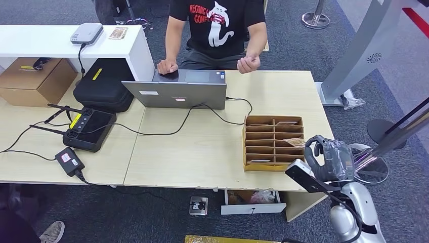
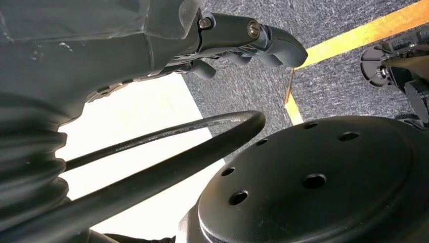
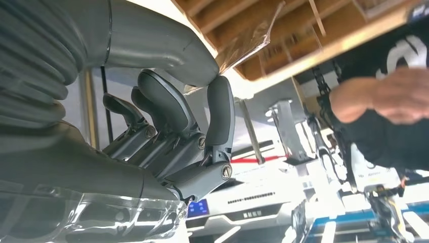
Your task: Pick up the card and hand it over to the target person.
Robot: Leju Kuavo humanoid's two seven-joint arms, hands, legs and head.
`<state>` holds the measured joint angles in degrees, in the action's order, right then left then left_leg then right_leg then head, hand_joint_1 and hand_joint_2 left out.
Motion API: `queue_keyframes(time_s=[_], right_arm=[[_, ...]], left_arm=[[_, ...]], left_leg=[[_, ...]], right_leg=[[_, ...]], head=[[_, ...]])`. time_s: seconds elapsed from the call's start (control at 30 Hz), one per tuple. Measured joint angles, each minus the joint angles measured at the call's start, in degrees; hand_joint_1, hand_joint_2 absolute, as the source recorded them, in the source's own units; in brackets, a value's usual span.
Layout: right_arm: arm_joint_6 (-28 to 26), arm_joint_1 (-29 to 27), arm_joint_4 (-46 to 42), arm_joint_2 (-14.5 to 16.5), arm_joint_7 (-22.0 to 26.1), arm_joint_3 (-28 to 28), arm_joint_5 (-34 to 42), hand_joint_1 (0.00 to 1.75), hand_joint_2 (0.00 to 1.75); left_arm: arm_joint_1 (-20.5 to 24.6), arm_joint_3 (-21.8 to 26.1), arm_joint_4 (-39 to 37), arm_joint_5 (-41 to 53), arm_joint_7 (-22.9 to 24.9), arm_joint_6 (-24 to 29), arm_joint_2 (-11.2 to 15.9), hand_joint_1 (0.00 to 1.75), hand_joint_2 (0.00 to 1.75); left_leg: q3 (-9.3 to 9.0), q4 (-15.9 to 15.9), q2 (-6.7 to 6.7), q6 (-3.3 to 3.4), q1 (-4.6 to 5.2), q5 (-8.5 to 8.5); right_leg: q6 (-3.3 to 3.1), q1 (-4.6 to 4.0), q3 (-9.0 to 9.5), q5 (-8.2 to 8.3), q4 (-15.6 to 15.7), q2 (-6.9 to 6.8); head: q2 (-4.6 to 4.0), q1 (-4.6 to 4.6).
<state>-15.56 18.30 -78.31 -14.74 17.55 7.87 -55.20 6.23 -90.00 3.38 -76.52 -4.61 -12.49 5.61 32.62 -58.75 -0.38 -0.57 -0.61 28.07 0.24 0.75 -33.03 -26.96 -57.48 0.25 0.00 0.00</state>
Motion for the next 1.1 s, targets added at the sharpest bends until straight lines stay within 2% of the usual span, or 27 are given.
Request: queue_keyframes(time_s=[0.17, 0.4, 0.63, 0.93, 1.03, 1.07, 1.1], right_arm=[[0.6, 5.4, 2.8, -0.1, 0.4, 2.5, 1.0, 1.75, 1.75], [1.7, 13.6, 8.2, 1.5, 0.9, 6.1, 1.7, 1.75, 1.75], [2.9, 25.8, 19.7, 6.2, 1.6, 12.1, 2.7, 1.75, 1.75], [1.7, 35.0, 34.3, 12.1, 3.1, 16.9, 4.0, 1.75, 1.75], [1.3, 35.7, 36.2, 12.8, 3.5, 17.5, 4.2, 1.75, 1.75], [1.3, 35.8, 36.5, 12.9, 3.6, 17.6, 4.2, 1.64, 1.75], [1.3, 35.7, 36.5, 13.0, 3.6, 17.7, 4.2, 1.4, 1.75]], left_arm=[[-0.1, 0.0, -0.1, 0.2, -0.2, 0.0, -0.1, 0.0, 1.75], [-0.4, 0.0, -0.4, 0.0, -0.6, 0.0, -0.4, 0.0, 1.75], [-0.1, 0.0, -0.5, 0.4, -0.7, -0.2, -0.3, 0.0, 1.75], [-0.2, 0.1, -0.5, -0.8, -0.5, -0.3, -0.3, 0.0, 1.75], [-0.2, 0.0, -0.5, -1.0, -0.6, -0.2, -0.4, 0.0, 1.75], [-0.3, 0.0, -0.5, -1.0, -0.6, -0.2, -0.4, 0.0, 1.75], [-0.2, 0.0, -0.5, -1.0, -0.6, -0.2, -0.4, 0.0, 1.75]], left_leg=[[-0.02, 0.0, 0.0, 0.0, 0.0, 0.0], [-0.05, 0.0, 0.2, 0.02, 0.01, 0.01], [0.0, 0.0, 0.21, 0.0, 0.01, -0.05], [-0.05, 0.0, 0.15, -0.04, -0.02, -0.12], [-0.04, 0.0, 0.05, -0.03, -0.02, -0.14], [-0.03, 0.0, -0.02, -0.03, -0.02, -0.14], [0.0, 0.0, -0.1, -0.03, -0.02, -0.14]], right_leg=[[-0.01, 0.0, 0.01, 0.01, 0.0, 0.01], [-0.02, 0.0, 0.0, 0.05, 0.0, 0.19], [-0.02, 0.01, -0.06, 0.09, -0.1, 0.22], [-0.03, -0.01, -0.01, 0.11, -0.1, 0.17], [-0.02, -0.02, 0.02, 0.09, -0.1, 0.07], [-0.02, -0.02, 0.03, 0.08, -0.1, 0.0], [-0.01, -0.01, 0.02, 0.06, -0.1, -0.06]], head=[[0.0, 0.0], [0.0, 0.0], [0.0, 0.0], [0.0, 0.0], [0.0, 0.0], [0.0, 0.0], [0.0, 0.0]])
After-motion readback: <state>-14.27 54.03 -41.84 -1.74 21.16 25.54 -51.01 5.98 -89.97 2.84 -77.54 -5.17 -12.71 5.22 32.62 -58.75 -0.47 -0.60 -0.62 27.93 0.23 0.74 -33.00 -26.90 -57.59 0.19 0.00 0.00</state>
